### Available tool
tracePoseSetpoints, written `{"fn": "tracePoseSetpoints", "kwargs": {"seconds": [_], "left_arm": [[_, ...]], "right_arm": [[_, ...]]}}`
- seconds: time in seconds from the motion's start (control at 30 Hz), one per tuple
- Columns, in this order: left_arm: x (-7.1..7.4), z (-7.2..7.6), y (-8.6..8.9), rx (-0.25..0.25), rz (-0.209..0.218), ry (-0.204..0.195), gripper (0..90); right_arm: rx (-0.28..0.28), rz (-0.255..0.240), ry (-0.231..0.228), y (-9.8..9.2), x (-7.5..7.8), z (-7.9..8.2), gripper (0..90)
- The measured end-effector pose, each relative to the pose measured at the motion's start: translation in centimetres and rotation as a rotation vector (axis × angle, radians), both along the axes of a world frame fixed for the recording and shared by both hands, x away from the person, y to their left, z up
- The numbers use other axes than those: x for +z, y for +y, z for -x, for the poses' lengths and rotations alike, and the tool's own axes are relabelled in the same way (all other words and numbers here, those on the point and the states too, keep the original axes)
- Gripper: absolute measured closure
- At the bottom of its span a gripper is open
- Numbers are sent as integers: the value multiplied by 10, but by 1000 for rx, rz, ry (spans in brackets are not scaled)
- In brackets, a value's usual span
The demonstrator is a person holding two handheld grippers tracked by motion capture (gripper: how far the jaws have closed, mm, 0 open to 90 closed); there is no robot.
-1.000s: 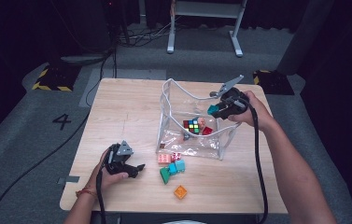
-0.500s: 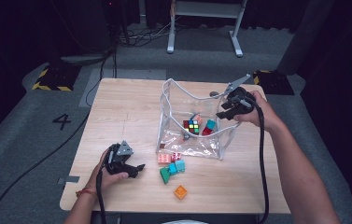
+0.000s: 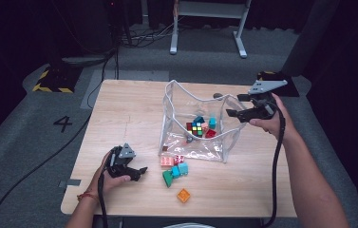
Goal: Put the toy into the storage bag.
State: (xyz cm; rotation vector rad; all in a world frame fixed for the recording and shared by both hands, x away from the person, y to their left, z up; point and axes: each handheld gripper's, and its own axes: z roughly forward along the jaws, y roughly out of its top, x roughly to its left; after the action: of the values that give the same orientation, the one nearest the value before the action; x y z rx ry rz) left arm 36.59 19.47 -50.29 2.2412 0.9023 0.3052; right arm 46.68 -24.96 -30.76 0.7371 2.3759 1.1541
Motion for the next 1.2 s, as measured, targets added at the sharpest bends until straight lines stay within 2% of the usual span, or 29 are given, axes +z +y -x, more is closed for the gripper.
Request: {"fn": "tracePoseSetpoints", "kwargs": {"seconds": [0.1, 0.23, 0.33, 0.43, 0.57, 0.67, 0.73, 0.8, 0.87, 1.0, 1.03, 1.07, 1.1, 1.17, 1.2], "left_arm": [[0, 0, 0, -1, 0, 0, 134], [0, 0, 0, 0, 0, 0, 134], [0, 0, 0, -2, -1, -1, 134], [0, 0, 0, -1, -1, 0, 134], [0, 0, 0, -1, -1, -1, 134], [0, 0, 0, -1, -1, 0, 134], [0, 0, 0, -1, -1, 0, 134], [0, 0, 0, -1, -1, -1, 134], [0, 0, 0, -1, -1, -1, 134], [0, 0, 0, -1, -1, -1, 134], [0, 0, 0, -1, -1, -1, 134], [0, 0, 0, -1, -1, -1, 134], [0, 0, 0, -1, -1, -1, 134], [0, 0, 0, -1, -1, -1, 134], [0, 0, 0, -1, -1, -1, 134]], "right_arm": [[-11, -49, -36, -15, 5, 10, 237], [-31, -59, -63, -28, 6, 23, 225], [-46, -92, -83, -38, 5, 34, 225], [-46, -120, -106, -47, 1, 46, 225], [-63, -113, -142, -59, -7, 64, 226], [-61, -134, -141, -65, -13, 78, 226], [-56, -130, -150, -66, -18, 84, 226], [-50, -117, -136, -66, -28, 92, 226], [-49, -105, -143, -64, -35, 96, 226], [-11, -93, -131, -56, -52, 109, 226], [-4, -84, -112, -54, -57, 112, 226], [4, -70, -111, -50, -63, 116, 226], [16, -75, -98, -48, -69, 120, 225], [37, -82, -51, -41, -82, 127, 219], [53, -62, -36, -38, -90, 130, 219]]}}
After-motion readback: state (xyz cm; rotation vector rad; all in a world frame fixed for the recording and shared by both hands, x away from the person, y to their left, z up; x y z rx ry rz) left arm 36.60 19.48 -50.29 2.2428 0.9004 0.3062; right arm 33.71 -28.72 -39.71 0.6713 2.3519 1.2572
